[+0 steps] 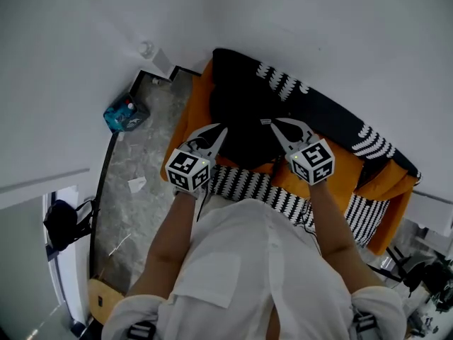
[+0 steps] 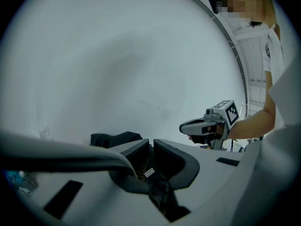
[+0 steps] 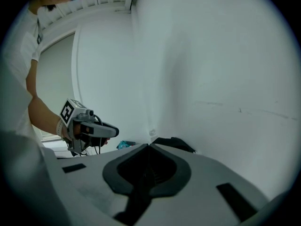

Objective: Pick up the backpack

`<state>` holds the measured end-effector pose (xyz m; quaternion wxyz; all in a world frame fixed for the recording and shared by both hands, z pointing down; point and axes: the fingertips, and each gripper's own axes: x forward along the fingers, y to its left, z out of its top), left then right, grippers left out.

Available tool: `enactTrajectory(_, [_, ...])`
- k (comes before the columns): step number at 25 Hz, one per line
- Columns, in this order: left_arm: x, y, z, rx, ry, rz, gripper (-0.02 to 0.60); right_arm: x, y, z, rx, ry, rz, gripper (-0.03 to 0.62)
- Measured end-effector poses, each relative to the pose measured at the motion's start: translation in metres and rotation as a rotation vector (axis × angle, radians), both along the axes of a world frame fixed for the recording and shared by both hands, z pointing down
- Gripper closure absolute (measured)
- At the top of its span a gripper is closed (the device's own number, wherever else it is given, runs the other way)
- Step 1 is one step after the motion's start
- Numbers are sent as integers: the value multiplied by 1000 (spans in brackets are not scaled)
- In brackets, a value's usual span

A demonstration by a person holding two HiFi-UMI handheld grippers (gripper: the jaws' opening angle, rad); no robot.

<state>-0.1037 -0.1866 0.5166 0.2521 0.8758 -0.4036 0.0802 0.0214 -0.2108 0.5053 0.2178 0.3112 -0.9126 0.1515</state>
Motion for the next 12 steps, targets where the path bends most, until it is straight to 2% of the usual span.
enactTrajectory(5, [1, -23, 31, -60, -11, -10, 546, -1, -24, 24, -28, 15, -10, 571])
enactTrajectory(7, [1, -31, 43, -83, -19, -15, 543, -1, -33, 33, -34, 26, -12, 551])
enactTrajectory(10, [2, -43, 62, -121, -36, -25, 470, 0, -46, 49, -45, 52, -18, 529])
enactTrajectory(12, [1, -50, 76, -148, -45, -34, 444, 1, -55, 60, -56, 68, -20, 514])
